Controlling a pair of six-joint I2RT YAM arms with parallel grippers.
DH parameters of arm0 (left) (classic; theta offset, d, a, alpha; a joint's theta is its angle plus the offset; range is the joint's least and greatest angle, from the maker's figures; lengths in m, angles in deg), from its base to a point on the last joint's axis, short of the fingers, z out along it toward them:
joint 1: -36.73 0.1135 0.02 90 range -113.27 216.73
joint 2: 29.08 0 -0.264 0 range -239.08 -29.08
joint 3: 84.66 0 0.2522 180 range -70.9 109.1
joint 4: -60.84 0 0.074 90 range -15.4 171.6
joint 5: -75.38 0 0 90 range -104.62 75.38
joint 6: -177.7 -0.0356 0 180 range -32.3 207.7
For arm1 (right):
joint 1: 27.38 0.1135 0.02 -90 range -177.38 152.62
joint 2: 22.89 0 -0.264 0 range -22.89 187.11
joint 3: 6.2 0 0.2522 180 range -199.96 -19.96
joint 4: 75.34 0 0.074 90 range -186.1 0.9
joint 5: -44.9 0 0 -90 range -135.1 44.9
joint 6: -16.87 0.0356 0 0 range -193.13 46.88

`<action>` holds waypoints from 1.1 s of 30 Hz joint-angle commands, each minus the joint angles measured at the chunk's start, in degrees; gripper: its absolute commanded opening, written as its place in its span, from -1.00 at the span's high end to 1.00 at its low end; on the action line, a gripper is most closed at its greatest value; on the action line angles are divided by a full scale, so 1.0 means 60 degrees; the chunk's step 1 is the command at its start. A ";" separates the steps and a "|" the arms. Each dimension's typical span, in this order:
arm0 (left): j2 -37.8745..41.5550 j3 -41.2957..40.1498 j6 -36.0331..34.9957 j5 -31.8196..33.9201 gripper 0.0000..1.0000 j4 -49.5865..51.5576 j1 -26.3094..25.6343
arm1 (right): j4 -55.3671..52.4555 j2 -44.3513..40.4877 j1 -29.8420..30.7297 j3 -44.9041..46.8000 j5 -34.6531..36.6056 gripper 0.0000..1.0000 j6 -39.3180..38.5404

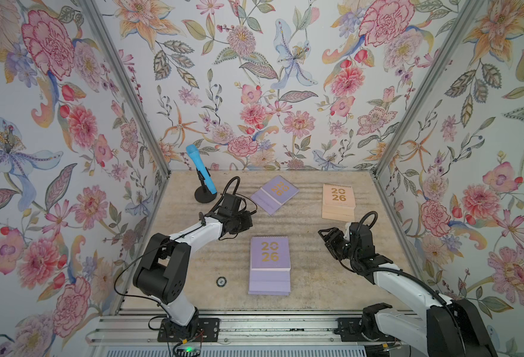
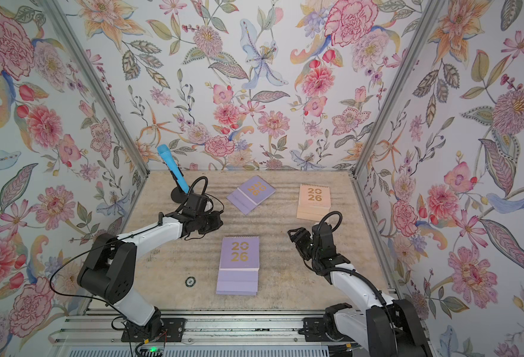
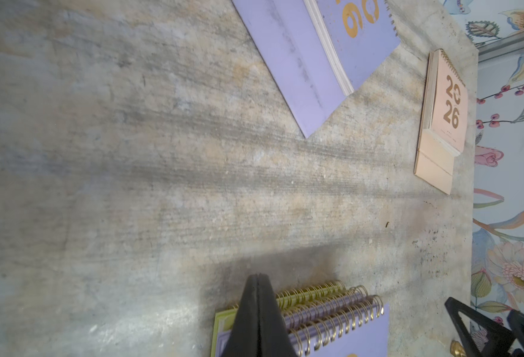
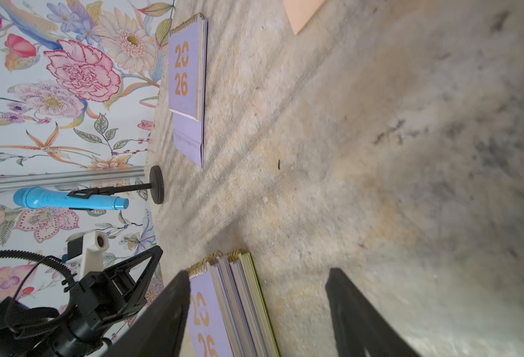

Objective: Stack the calendars
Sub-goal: Pick up the calendar at the center of the board.

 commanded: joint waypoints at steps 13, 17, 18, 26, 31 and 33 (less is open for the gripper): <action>-0.3578 0.4967 -0.0643 0.0975 1.00 0.1389 0.0417 | -0.2225 0.7535 -0.0770 -0.8068 -0.2377 -0.46 -0.2499; -0.4453 0.6180 -0.0666 0.1189 1.00 0.1501 0.0658 | -0.2515 0.8652 -0.0729 -0.9370 -0.2590 -0.51 -0.2501; -0.4687 0.6518 -0.0663 0.1229 1.00 0.1522 0.0719 | -0.2607 0.8878 -0.0726 -0.9668 -0.2645 -0.53 -0.2488; -0.6682 0.9164 -0.0473 0.0779 1.00 0.1728 0.1210 | -0.2685 0.9888 -0.0628 -1.0753 -0.2855 -0.69 -0.2163; -0.8113 1.1305 -0.0350 0.0319 0.88 0.2251 0.1237 | -0.2686 1.0230 -0.0420 -1.1093 -0.2878 -0.72 -0.1938; -0.8601 1.1943 -0.0197 0.0109 0.84 0.2323 0.1234 | -0.2672 1.0334 -0.0330 -1.1191 -0.2874 -0.73 -0.1888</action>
